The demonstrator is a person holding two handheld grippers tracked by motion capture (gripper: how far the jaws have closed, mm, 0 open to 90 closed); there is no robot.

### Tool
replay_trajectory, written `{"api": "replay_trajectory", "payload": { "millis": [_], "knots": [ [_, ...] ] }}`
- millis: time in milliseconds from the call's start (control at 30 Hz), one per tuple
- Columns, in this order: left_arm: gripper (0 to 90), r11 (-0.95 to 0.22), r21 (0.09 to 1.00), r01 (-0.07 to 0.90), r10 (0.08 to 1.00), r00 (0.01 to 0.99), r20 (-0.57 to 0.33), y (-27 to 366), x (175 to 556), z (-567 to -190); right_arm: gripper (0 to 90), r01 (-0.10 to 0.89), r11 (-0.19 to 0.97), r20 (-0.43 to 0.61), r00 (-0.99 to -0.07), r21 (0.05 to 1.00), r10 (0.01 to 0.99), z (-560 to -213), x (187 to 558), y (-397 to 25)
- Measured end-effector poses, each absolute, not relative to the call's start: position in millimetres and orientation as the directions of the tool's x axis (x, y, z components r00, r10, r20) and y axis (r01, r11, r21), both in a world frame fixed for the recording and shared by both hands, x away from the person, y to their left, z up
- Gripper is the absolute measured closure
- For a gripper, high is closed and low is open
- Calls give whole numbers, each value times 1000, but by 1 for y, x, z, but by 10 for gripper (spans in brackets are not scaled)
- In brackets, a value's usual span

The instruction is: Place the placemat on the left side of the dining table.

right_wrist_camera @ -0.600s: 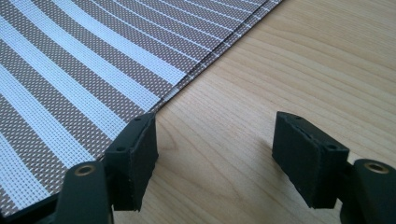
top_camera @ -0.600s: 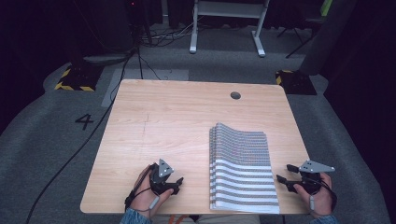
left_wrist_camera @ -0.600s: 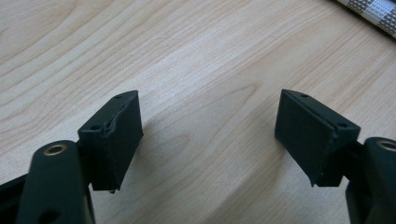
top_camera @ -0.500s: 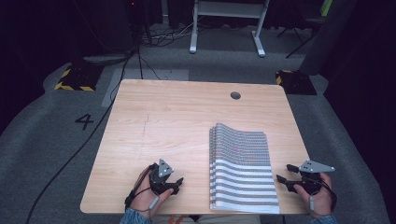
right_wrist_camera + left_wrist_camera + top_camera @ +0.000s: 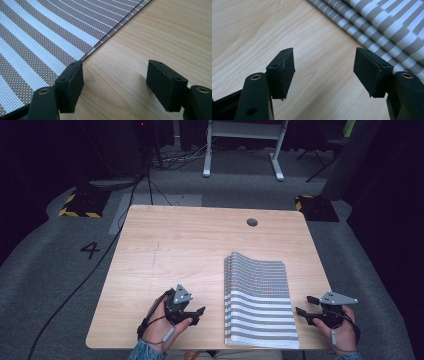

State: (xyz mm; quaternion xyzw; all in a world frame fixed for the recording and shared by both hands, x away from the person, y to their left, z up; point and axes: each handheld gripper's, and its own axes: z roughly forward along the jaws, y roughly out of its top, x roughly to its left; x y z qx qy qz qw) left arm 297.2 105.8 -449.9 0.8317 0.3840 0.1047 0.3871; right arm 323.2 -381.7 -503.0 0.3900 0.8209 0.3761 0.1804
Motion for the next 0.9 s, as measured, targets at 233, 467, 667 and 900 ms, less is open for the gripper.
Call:
{"api": "replay_trajectory", "payload": {
  "millis": [233, 467, 667, 900],
  "knots": [
    [336, -391, 744, 541, 695, 704, -147, 87, 302, -439, 385, 499, 410, -3, -633, 764, 774, -503, 322, -380],
    [339, -413, 740, 531, 659, 735, -160, 54, 317, -442, 384, 504, 404, -8, -617, 763, 787, -503, 321, -378],
    [346, -397, 735, 550, 654, 731, -194, 36, 330, -451, 382, 509, 394, -4, -608, 765, 794, -503, 320, -377],
    [329, -421, 713, 561, 644, 738, -201, 14, 341, -465, 372, 520, 386, -9, -587, 762, 809, -503, 320, -375]
  ]
}}
